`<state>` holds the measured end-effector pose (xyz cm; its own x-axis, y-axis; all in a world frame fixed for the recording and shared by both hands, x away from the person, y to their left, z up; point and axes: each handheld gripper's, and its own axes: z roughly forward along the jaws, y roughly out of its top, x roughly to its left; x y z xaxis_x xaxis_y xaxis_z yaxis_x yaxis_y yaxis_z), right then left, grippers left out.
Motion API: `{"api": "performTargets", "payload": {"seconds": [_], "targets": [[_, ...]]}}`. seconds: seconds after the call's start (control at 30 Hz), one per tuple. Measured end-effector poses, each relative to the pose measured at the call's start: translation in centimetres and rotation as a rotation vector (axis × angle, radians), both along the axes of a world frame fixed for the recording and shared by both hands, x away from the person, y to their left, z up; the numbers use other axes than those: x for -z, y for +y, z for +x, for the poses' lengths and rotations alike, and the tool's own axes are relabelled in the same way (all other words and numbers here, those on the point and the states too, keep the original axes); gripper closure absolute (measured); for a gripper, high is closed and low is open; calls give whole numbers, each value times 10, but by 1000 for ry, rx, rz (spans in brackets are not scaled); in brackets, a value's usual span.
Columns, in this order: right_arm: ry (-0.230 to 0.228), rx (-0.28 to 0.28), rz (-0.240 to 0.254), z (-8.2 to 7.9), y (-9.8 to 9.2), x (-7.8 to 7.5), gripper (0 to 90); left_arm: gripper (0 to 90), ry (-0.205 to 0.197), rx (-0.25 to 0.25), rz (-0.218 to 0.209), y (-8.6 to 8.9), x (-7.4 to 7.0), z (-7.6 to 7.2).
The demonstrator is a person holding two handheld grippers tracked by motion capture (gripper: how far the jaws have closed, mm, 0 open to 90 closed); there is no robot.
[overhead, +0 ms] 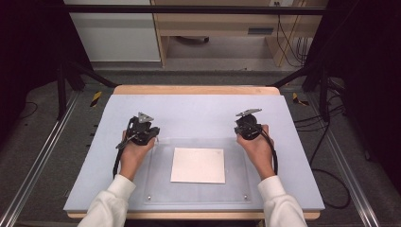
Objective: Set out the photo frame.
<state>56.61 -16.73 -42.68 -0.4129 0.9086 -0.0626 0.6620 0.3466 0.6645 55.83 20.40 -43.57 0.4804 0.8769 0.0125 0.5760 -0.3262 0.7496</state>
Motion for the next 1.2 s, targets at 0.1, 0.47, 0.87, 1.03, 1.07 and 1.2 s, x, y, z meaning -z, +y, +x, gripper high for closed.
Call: {"api": "performTargets", "payload": {"seconds": [0.1, 0.47, 0.87, 1.03, 1.07, 1.2], "targets": [[20, 7, 7, 4, 1, -1, 856, 850, 12, 2, -1, 1, 0, 4], [34, -7, 30, 16, -4, 0, 850, 846, 49, 1, -30, 2, 1, 17], [54, -31, 54, 23, -7, 0, 853, 847, 80, 19, -36, 4, 2, 24], [56, -30, 51, 25, -6, 0, 852, 847, 81, 16, -41, 4, 3, 25], [57, -30, 54, 25, -6, 0, 852, 847, 81, 16, -40, 4, 3, 26], [55, -30, 52, 26, -6, 0, 852, 847, 84, 19, -42, 5, 3, 26]]}}
